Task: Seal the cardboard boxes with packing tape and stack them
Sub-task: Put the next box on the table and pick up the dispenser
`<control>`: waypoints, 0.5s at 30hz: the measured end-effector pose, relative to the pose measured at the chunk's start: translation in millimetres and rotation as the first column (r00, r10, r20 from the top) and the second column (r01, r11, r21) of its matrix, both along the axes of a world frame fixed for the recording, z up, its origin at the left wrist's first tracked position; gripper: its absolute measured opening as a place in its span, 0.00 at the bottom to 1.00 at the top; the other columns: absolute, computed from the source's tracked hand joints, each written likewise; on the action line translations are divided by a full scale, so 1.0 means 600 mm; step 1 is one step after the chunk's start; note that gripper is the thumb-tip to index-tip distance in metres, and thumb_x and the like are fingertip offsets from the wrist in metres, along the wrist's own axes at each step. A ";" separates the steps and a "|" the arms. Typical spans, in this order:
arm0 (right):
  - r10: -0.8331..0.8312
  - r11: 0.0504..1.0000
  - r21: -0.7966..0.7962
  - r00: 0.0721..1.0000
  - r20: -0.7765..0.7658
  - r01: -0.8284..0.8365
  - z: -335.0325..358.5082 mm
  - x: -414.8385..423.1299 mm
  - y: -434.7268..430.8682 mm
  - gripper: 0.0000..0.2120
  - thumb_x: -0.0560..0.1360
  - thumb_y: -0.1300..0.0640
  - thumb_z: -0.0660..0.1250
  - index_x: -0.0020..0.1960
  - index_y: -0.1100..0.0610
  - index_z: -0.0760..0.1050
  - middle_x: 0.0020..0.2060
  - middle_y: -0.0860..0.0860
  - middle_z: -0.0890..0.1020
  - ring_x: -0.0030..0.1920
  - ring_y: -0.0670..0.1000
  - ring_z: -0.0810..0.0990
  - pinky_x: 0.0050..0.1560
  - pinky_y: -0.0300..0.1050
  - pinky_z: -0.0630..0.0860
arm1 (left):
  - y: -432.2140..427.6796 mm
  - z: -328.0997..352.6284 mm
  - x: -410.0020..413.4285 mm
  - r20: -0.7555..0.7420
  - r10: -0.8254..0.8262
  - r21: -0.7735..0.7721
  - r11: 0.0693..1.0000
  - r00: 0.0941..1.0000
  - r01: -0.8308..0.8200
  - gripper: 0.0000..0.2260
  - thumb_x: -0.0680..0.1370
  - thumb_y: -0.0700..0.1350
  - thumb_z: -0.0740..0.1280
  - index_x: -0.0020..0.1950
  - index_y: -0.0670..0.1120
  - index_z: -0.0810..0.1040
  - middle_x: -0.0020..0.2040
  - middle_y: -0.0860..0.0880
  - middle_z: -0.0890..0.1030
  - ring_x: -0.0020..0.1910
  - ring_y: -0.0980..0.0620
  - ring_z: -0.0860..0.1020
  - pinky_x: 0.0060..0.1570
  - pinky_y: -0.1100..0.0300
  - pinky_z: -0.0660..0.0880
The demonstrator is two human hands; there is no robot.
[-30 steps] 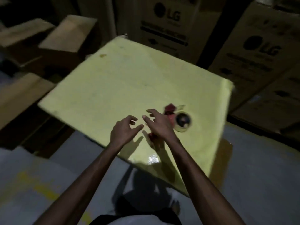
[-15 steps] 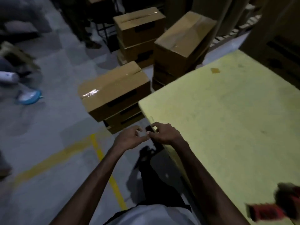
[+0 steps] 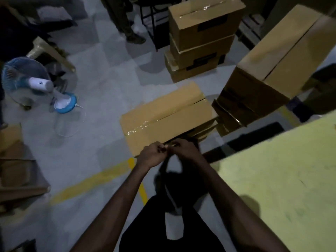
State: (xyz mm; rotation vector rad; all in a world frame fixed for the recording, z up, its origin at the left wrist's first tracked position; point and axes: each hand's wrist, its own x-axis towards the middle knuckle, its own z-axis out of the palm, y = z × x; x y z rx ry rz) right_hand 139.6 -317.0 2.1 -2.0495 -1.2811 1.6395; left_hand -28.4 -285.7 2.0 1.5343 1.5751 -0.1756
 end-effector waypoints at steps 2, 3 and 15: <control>-0.145 0.988 -0.055 0.989 -0.008 0.144 -0.042 -0.023 0.050 0.23 0.79 0.40 0.67 0.64 0.56 0.80 0.60 0.56 0.82 0.61 0.58 0.80 0.59 0.49 0.76 | 0.072 -0.032 -0.008 -0.021 -0.011 -0.024 1.000 1.000 0.011 0.20 0.71 0.67 0.65 0.57 0.58 0.79 0.57 0.49 0.86 0.55 0.44 0.83 0.52 0.54 0.79; -0.235 0.969 -0.082 0.972 -0.012 0.233 -0.066 -0.034 0.071 0.23 0.79 0.40 0.67 0.64 0.56 0.80 0.60 0.54 0.82 0.62 0.57 0.79 0.56 0.46 0.74 | 0.110 -0.053 -0.010 -0.038 -0.031 -0.015 0.999 0.999 0.031 0.20 0.72 0.66 0.67 0.60 0.57 0.80 0.59 0.49 0.85 0.58 0.44 0.82 0.51 0.54 0.77; -0.968 0.208 -0.516 0.250 0.012 0.831 -0.270 -0.137 0.220 0.40 0.80 0.38 0.65 0.83 0.53 0.52 0.81 0.54 0.60 0.77 0.60 0.63 0.69 0.55 0.68 | 0.446 -0.303 -0.078 -0.307 -0.418 0.103 0.879 0.855 0.466 0.42 0.78 0.65 0.68 0.82 0.45 0.57 0.82 0.44 0.59 0.77 0.38 0.62 0.69 0.36 0.66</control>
